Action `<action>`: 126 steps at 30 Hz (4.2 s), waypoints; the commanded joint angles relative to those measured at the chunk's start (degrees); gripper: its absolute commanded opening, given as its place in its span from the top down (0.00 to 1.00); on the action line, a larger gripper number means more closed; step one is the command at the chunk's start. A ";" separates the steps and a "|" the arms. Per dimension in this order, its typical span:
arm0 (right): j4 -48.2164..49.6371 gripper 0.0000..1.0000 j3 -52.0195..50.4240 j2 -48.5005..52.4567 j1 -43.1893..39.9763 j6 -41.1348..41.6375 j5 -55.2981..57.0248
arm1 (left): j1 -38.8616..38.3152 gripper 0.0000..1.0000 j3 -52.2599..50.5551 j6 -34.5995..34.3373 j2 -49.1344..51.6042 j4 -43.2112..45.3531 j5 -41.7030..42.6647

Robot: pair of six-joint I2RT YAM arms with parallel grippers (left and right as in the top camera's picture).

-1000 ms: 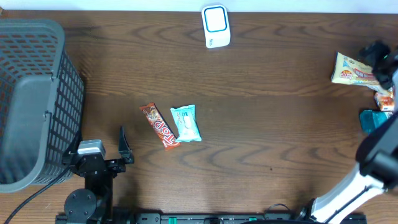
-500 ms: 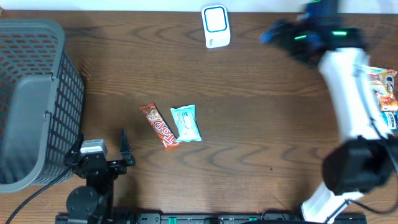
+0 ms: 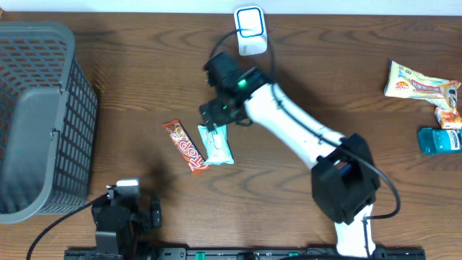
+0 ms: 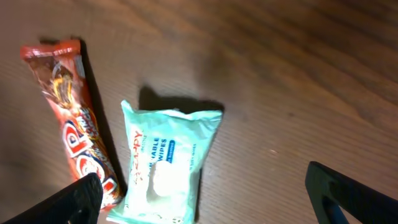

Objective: Scan the item barcode
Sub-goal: 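Reach the right gripper to the light teal wipes pack and grasp it, then lift the wipes pack and carry it up to the white scanner face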

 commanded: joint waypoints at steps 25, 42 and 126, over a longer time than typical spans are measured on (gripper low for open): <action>-0.68 0.33 -0.20 13.55 15.37 4.37 26.45 | 0.28 0.02 -0.04 -0.31 -0.07 -2.19 -0.31; -17.64 0.99 7.41 16.26 16.02 6.19 25.03 | 0.28 0.02 -0.04 -0.31 -0.07 -2.19 -0.31; 48.81 0.99 21.64 23.58 -15.91 -38.93 10.84 | 0.28 0.02 -0.04 -0.31 -0.07 -2.19 -0.31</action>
